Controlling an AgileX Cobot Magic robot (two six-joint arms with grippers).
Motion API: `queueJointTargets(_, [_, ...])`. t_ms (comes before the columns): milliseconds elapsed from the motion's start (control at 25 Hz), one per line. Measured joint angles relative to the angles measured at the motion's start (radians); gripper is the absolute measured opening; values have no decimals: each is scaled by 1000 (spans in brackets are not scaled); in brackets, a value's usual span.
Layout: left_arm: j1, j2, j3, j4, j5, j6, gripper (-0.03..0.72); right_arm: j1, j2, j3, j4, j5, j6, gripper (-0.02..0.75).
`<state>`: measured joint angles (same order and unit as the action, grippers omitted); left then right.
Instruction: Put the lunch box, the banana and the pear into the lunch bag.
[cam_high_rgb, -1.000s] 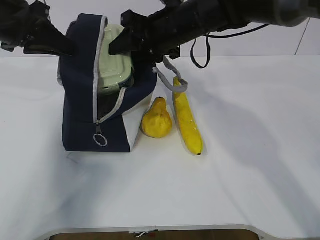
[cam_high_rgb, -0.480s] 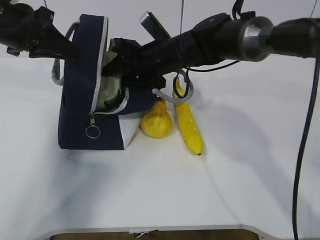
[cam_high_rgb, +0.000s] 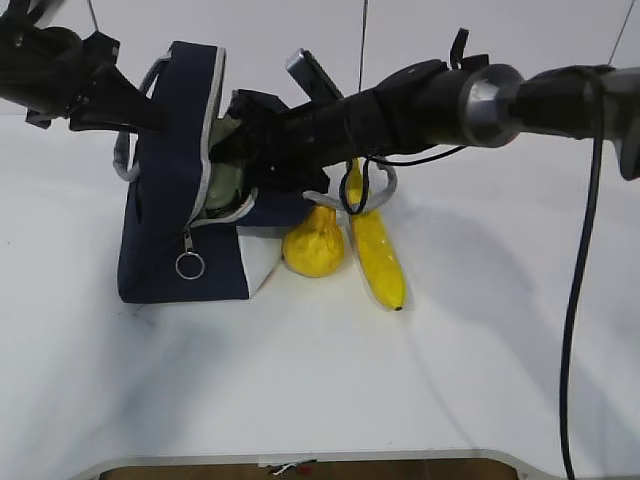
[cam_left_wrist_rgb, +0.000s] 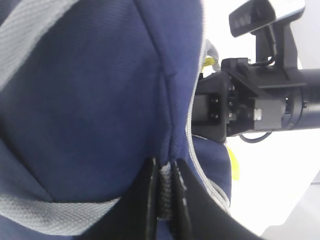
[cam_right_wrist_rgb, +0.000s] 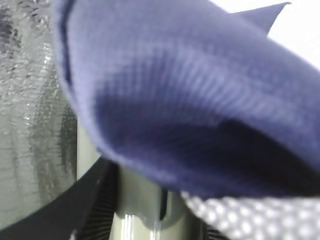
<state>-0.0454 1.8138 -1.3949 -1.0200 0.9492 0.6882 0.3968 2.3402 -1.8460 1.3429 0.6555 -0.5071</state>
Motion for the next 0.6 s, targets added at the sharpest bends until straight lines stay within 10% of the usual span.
queueJointTargets(600, [0,1,0,0,-2,1,19,2,55,-27,43,-27,2,379])
